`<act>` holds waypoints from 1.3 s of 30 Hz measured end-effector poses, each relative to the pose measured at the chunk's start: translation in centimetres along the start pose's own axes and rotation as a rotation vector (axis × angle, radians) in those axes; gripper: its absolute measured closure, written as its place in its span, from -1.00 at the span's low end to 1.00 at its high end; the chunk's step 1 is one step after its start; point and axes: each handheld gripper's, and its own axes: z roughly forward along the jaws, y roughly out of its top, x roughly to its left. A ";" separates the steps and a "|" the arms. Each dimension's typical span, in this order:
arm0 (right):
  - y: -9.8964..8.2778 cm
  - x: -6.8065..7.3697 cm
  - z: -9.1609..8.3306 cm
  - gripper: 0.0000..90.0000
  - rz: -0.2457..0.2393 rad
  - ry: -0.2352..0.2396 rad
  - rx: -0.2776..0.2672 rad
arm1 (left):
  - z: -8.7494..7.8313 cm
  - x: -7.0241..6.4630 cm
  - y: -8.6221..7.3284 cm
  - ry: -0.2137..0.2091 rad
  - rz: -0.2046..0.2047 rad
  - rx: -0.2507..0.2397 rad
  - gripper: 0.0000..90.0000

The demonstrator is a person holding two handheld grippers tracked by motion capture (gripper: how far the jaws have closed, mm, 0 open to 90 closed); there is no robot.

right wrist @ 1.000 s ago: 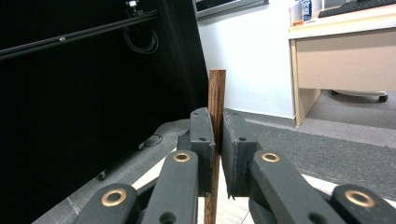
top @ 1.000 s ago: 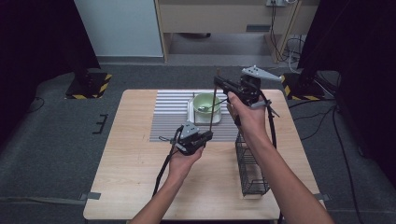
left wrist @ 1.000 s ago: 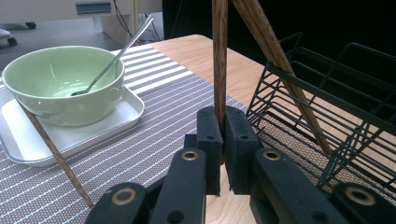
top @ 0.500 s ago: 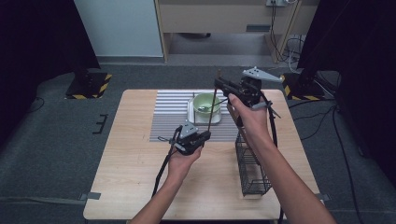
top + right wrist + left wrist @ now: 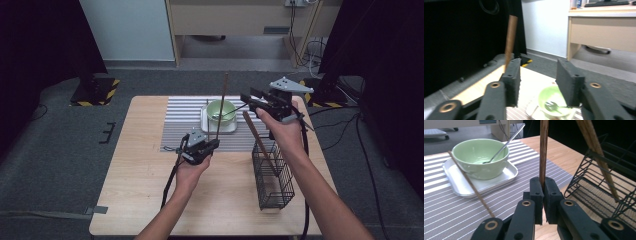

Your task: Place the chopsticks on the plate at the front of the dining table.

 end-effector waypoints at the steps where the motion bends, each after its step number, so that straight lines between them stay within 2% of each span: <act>1: -0.2 -0.3 -0.3 0.10 -0.002 -0.007 0.006 | -0.1 0.1 0.0 0.005 -0.002 -0.001 0.91; 8: -2.1 -2.9 -2.0 -0.24 -0.004 -0.084 0.034 | -0.6 0.7 0.0 0.036 -0.015 -0.008 0.91; 17: -4.6 -7.2 -4.7 -0.52 0.042 -0.177 0.046 | -0.9 1.4 -0.1 0.072 -0.024 -0.007 0.91; 21: -6.6 -9.0 -5.7 -0.58 0.062 -0.233 0.073 | -0.8 1.6 -0.8 0.090 -0.034 0.003 0.91; 25: -8.9 -10.6 -6.5 -0.64 0.106 -0.277 0.083 | -0.8 1.8 -1.1 0.102 -0.043 0.007 0.91; 31: -12.3 -12.8 -7.6 -0.67 0.154 -0.334 0.124 | -1.1 1.9 -1.2 0.120 -0.031 0.014 0.91; 35: -14.4 -13.6 -7.8 -0.68 0.173 -0.371 0.154 | -1.2 2.0 -1.4 0.128 -0.026 0.016 0.91; 39: -16.9 -14.0 -7.3 -0.70 0.173 -0.400 0.222 | -1.4 2.1 -1.4 0.140 -0.036 0.012 0.91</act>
